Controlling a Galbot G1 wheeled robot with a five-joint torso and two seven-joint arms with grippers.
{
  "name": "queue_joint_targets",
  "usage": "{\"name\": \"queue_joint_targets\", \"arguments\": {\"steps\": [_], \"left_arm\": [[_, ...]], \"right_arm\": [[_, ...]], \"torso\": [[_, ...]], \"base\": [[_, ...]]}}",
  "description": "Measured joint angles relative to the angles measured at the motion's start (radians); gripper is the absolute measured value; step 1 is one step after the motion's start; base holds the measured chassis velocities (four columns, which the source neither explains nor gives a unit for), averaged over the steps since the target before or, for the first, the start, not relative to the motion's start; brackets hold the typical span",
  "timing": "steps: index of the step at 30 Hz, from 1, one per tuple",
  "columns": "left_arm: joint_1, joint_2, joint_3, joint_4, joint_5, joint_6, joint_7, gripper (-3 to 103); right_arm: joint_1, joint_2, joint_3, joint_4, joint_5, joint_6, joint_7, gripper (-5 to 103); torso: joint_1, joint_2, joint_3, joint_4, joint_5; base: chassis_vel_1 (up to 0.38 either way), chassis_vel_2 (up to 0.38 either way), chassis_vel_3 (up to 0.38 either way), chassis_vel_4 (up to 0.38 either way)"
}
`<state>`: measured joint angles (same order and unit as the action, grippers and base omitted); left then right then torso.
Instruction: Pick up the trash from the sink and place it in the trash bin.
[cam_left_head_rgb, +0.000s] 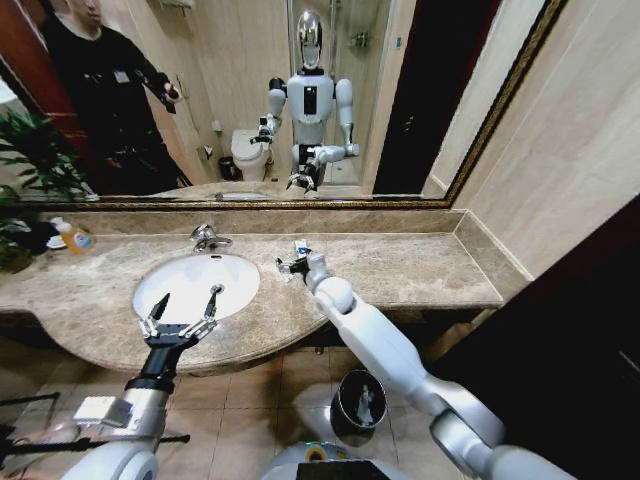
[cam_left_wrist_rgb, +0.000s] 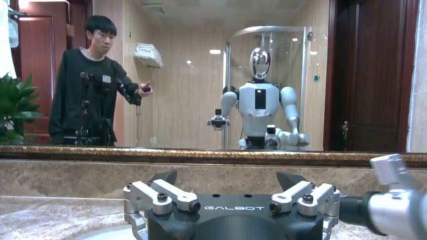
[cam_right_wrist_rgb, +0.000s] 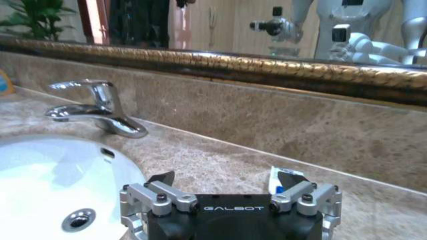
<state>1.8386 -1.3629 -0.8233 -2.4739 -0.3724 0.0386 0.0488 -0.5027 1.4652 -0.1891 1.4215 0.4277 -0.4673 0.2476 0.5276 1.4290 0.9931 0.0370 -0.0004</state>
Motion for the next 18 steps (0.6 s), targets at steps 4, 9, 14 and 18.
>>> {"name": "queue_joint_targets", "arguments": {"steps": [4,9,14,18], "left_arm": [[0.0,0.0,0.0,0.0,0.0,0.0,0.0,100],[0.0,0.0,0.0,0.0,0.0,0.0,0.0,100],[0.0,0.0,0.0,0.0,0.0,0.0,0.0,100],[0.0,0.0,0.0,0.0,0.0,0.0,0.0,100]], "right_arm": [[0.033,0.043,0.01,-0.105,-0.015,0.022,0.009,100],[0.057,0.064,0.027,-0.171,-0.022,0.043,0.023,100],[0.085,0.08,0.051,-0.229,-0.019,0.047,0.03,100],[0.093,0.081,0.06,-0.252,-0.005,0.035,0.016,95]], "torso": [[0.0,0.0,0.0,-0.0001,0.0002],[0.0,0.0,0.0,-0.0002,0.0004],[0.0,0.0,0.0,-0.0001,0.0004],[0.0,0.0,0.0,-0.0002,0.0004]], "base": [[0.0,0.0,0.0,0.0],[0.0,0.0,0.0,0.0],[0.0,0.0,0.0,0.0],[0.0,0.0,0.0,0.0]]}}
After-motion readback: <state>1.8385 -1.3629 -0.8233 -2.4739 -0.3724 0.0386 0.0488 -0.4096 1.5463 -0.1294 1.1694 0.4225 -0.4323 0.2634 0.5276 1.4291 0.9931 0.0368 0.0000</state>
